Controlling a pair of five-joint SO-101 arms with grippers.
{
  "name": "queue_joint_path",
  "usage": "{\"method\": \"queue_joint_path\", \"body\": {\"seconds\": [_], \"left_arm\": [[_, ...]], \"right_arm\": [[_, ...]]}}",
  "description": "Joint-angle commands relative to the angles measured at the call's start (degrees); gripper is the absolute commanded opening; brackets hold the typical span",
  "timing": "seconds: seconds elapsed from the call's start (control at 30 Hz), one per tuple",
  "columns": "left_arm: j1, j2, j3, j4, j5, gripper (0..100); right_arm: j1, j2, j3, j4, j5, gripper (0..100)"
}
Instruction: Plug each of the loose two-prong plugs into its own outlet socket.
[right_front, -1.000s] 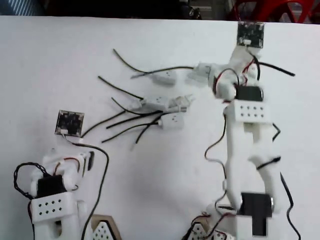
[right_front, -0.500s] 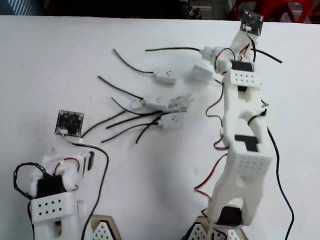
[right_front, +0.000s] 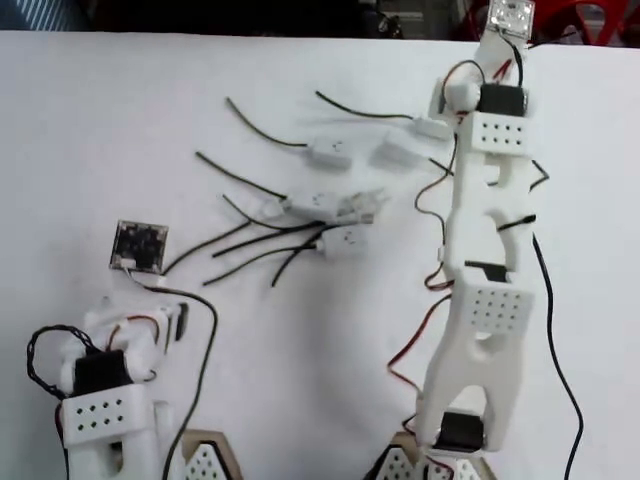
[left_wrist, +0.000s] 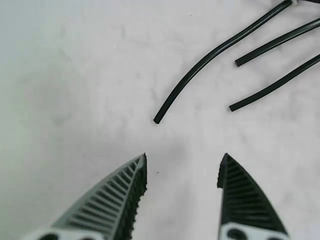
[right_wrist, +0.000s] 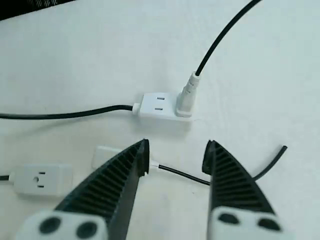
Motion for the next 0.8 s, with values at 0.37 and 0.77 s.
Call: {"method": "queue_joint_path", "body": {"seconds": [0.37, 0.77], "left_arm": [[-0.5, -0.9, -1.3, -1.4, 0.0, 23], [-0.4, -0.9, -1.3, -1.4, -0.1, 23]], "right_arm": [[-12.4, -1.4, -10.5, 23.5, 18.0, 16.3], [-19.2, -10.2, 13.5, 23.3, 31.9, 16.6]]}}
